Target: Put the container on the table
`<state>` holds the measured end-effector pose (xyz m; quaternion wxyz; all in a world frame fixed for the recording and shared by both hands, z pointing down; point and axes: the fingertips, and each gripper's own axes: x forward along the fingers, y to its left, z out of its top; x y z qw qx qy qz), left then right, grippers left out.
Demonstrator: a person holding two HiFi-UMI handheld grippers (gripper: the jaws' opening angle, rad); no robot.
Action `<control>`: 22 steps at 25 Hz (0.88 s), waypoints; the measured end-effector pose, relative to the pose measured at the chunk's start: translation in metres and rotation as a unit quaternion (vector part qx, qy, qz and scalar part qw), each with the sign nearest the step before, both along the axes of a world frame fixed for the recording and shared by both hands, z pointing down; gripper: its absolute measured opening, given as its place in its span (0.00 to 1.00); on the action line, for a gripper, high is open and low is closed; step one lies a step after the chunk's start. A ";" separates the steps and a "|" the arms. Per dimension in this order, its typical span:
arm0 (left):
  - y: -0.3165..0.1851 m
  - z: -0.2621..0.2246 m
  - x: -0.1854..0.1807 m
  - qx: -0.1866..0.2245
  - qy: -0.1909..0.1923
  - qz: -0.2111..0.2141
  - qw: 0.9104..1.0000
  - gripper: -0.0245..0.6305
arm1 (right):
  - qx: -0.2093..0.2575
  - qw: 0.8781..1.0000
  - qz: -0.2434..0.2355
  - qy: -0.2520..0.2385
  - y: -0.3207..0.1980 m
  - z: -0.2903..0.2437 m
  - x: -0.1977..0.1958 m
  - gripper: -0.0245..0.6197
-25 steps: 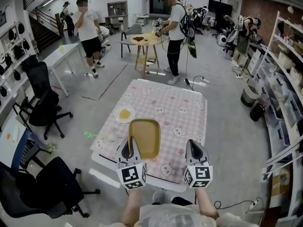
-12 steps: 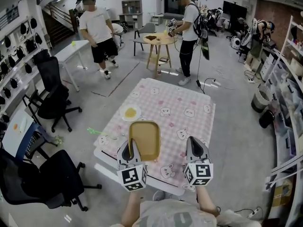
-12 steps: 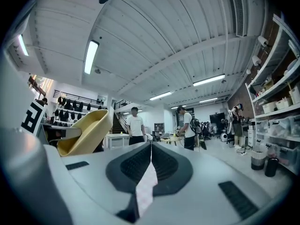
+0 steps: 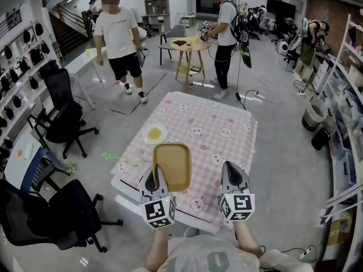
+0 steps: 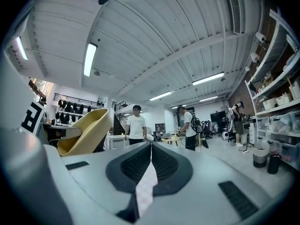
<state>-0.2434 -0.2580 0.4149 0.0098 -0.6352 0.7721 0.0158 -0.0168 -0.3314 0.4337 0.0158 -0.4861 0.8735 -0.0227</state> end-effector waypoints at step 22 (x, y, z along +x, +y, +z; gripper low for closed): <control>-0.165 0.165 -0.018 -0.276 0.080 0.069 0.955 0.08 | -0.036 0.998 0.045 0.012 0.008 0.022 0.040 0.08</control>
